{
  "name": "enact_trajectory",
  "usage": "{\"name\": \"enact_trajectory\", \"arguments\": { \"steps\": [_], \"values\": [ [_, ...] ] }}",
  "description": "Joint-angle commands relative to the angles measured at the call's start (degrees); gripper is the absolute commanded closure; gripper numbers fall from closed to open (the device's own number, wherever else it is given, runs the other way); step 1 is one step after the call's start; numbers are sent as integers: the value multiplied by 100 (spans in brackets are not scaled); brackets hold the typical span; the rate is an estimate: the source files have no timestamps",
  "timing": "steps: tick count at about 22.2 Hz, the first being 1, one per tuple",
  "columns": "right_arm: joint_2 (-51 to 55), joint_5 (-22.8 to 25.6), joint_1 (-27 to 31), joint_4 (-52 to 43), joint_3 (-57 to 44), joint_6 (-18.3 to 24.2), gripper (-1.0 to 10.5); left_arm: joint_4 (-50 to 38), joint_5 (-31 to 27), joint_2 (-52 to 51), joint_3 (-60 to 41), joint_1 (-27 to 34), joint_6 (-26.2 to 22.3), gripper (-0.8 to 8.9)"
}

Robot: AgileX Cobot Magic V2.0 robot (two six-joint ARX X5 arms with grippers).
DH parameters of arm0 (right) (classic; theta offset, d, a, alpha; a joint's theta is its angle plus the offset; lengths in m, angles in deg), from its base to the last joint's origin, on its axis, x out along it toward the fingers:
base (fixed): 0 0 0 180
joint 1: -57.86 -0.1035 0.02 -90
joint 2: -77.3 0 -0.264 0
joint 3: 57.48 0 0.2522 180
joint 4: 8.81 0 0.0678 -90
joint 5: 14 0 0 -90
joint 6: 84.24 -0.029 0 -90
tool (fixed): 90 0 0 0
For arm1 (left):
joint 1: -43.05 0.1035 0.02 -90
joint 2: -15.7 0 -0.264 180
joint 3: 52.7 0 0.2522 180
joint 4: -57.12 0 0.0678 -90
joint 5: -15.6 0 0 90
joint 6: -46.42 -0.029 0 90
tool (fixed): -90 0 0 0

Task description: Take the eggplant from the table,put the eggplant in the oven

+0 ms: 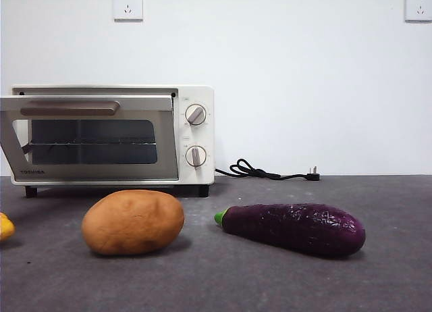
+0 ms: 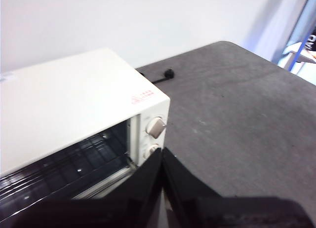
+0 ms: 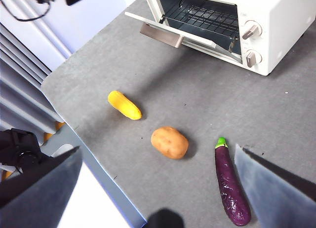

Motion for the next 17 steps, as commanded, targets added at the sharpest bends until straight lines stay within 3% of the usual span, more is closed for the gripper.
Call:
{"name": "enact_trajectory", "arguments": {
  "steps": [1,5,11,17],
  "values": [
    [-2,20,-4,81,17,44,381,160,-179,-133,-63,-4,55,819],
    [-2,20,-4,166,17,42,381,466,-424,-337,-63,-4,-181,819],
    [-2,20,-4,166,17,42,381,485,-1504,-400,-63,-4,-393,819],
    [-2,22,-4,170,17,42,381,485,-1392,-387,-63,-2,-391,819]
  ]
}}
